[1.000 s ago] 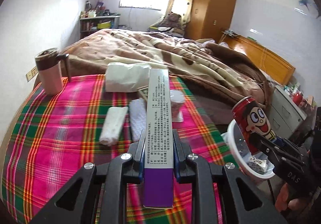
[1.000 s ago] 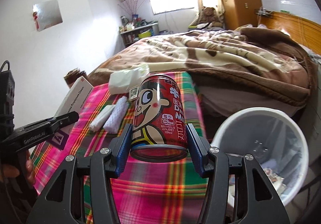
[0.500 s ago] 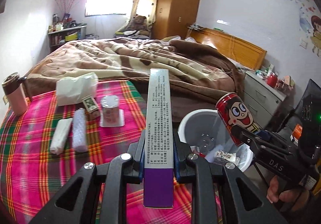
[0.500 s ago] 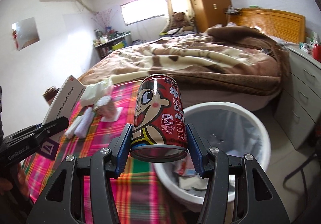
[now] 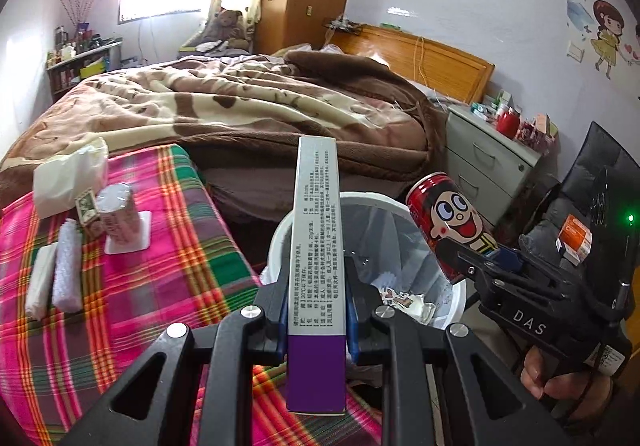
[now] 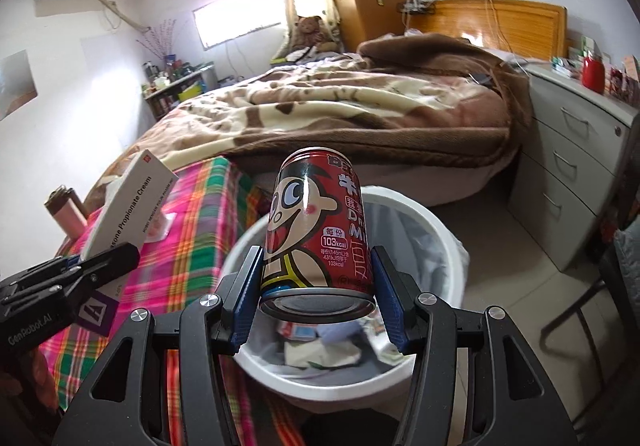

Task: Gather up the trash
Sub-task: 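Carry the cream box and red can over the white bin, then open both grippers to drop the box and can into the bin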

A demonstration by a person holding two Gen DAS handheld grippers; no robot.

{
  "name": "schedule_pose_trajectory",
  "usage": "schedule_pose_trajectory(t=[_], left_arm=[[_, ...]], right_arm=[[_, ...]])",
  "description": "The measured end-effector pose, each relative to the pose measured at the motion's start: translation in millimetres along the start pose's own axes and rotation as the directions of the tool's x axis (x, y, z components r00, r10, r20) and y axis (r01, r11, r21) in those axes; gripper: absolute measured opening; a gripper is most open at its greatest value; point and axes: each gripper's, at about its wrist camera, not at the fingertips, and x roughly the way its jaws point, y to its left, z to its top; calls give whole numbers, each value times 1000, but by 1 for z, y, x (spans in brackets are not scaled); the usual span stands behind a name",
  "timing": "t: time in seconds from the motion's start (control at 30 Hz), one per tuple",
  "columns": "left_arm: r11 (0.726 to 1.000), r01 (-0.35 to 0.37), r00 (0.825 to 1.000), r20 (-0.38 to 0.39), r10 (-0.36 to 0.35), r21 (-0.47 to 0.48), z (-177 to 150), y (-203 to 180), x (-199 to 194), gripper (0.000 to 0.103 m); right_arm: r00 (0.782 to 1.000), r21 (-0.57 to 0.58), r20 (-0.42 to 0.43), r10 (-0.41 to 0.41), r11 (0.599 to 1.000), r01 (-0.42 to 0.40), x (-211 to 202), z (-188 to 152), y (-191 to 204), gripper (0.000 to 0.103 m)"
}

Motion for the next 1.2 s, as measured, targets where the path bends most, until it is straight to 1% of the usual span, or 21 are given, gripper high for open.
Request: schedule_pose_trajectory(t=[0.2,0.37,0.6,0.63,0.67,0.73,0.77,0.8,0.9,1.03,1.2], left_arm=[[1000,16,999,-33,-16,18,0,-19,17,22],[999,16,998,-53,-14,37,1,-31,28,22],[999,31,997,-68,-28,44,4,-36,39,24],[999,30,997,-68,-27,41,4,-35,39,30],[999,26,998,-66,-23,42,4,-35,38,45],[999,21,998,-55,-19,37,3,-33,36,63],[999,32,998,-50,-31,30,3,-31,34,63],[999,41,998,-50,-40,27,4,-30,33,63],[999,23,999,-42,-22,24,4,-26,29,63],[1000,28,999,-36,-28,5,3,-18,23,63],[1000,17,1000,-17,-17,-11,2,-6,12,63]], right_arm=[[999,16,-45,-28,999,28,9,-4,-16,54],[996,22,-80,-41,999,43,16,-8,-23,54],[992,10,-119,-48,999,50,23,-9,-27,54],[992,8,-112,-54,998,56,22,-9,-26,55],[993,7,-104,-60,998,61,20,-9,-27,55],[993,5,-96,-66,998,67,18,-8,-28,59],[993,8,-92,-70,997,71,17,-8,-28,62],[994,11,-85,-71,997,72,15,-7,-29,63],[994,18,-82,-71,997,73,12,-6,-28,63],[995,12,-80,-63,998,64,12,-6,-24,63],[997,-2,-68,-48,999,48,10,-4,-11,63]])
